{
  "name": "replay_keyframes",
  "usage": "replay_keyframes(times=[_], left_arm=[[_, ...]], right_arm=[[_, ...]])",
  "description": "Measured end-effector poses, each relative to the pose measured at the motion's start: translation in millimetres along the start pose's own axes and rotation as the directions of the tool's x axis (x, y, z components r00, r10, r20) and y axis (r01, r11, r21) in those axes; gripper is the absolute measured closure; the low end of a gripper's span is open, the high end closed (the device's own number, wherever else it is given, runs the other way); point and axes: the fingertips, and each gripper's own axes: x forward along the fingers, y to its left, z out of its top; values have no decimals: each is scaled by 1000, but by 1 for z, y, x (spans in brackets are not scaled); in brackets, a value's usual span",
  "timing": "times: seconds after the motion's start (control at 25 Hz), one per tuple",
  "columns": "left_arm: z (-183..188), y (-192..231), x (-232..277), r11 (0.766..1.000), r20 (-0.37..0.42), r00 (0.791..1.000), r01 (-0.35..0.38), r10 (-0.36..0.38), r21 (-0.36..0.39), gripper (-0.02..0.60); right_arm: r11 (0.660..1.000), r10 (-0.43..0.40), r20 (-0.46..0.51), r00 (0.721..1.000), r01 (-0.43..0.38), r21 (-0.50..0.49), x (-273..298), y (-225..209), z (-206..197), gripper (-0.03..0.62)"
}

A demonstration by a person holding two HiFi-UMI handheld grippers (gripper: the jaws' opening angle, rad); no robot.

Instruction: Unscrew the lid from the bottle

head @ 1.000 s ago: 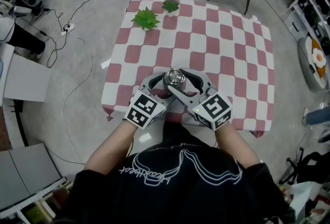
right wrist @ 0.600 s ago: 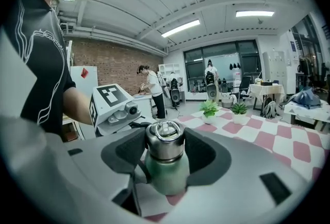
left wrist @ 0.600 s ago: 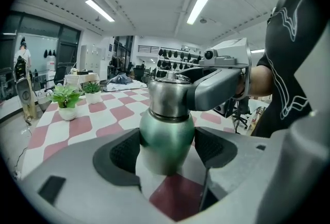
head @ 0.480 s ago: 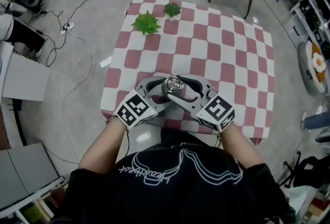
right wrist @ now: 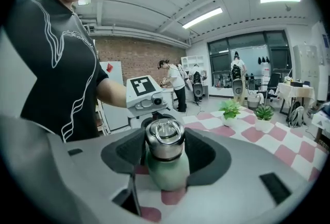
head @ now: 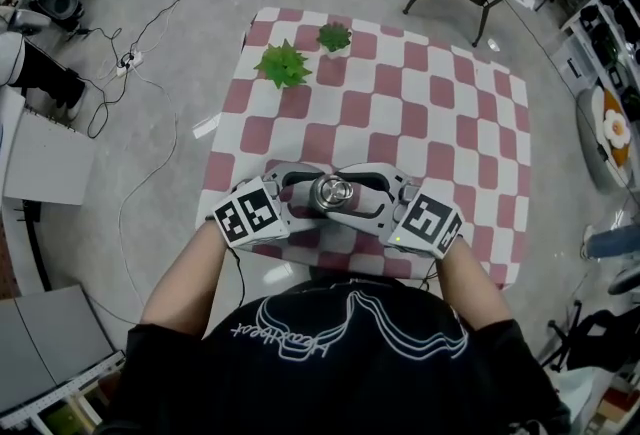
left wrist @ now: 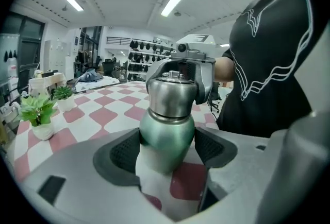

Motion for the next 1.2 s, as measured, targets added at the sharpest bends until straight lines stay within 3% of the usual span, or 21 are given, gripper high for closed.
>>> replay_keyframes(times=[0.24, 0.72, 0.96, 1.12, 1.2], left_arm=[[0, 0, -2, 997, -27, 997, 71, -70, 41, 248], [5, 1, -11, 998, 13, 999, 46, -45, -37, 248], [11, -2, -39, 998, 47, 998, -29, 32, -55, 248], [29, -4, -68, 985, 126, 980, -145, 156, -93, 254], [43, -7, -82, 967, 179, 953, -226, 244, -119, 387]], right_arm=[[999, 47, -21, 999, -48, -18, 1, 1, 0, 352], [1000, 17, -12, 1000, -18, -20, 0, -1, 3, 352], [999, -54, 65, 996, 54, -7, -14, -3, 24, 352], [992, -127, 140, 982, 125, 27, -31, 1, 44, 353], [984, -176, 147, 973, 172, 39, -38, 5, 48, 353]])
